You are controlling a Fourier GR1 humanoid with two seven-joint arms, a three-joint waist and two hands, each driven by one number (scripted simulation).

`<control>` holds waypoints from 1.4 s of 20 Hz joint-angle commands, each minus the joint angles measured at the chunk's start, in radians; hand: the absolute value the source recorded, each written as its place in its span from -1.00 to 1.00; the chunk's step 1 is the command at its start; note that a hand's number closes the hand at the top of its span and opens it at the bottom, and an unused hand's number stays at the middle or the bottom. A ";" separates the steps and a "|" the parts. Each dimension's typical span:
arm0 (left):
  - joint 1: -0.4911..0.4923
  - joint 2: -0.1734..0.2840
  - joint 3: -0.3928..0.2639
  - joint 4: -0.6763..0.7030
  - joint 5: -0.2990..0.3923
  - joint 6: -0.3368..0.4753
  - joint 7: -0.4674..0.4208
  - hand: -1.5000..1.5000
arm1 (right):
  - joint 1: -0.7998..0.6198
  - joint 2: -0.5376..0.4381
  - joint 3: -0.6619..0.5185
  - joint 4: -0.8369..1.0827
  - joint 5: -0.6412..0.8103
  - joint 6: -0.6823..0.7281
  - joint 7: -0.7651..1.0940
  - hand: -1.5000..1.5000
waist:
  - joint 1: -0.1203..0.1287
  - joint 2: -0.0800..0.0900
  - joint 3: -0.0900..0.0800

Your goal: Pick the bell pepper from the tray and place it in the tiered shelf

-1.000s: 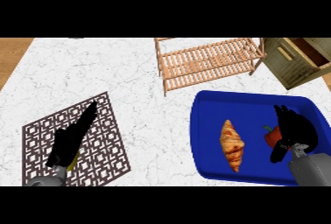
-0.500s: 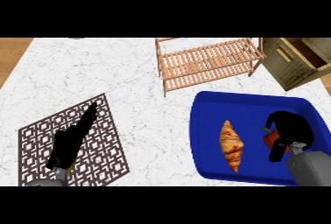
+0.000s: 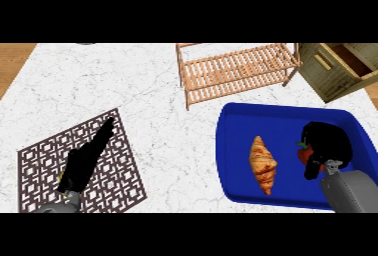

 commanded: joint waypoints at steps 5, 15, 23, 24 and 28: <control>0.003 -0.030 0.001 0.002 -0.008 0.010 0.039 0.00 | 0.036 -0.035 -0.075 -0.271 -0.128 0.086 -0.082 1.00 | -0.006 0.006 0.006; 0.053 0.012 0.036 -0.006 -0.001 -0.029 -0.024 0.00 | 0.032 -0.084 -0.214 -0.622 -0.267 0.188 -0.069 1.00 | -0.006 0.004 0.006; 0.000 -0.034 0.018 0.059 -0.031 -0.001 -0.028 0.00 | -0.241 -0.085 -0.460 -0.622 -0.521 0.229 -0.002 1.00 | 0.001 0.008 0.006; 0.032 -0.036 0.009 0.004 -0.026 -0.006 0.007 0.00 | -0.301 -0.075 -0.407 -0.603 -0.483 0.242 0.067 1.00 | 0.011 0.008 0.006; -0.013 0.018 0.066 0.052 0.014 -0.070 -0.004 0.00 | -0.461 -0.136 -0.436 -0.394 -0.475 0.221 0.029 1.00 | 0.017 0.011 0.006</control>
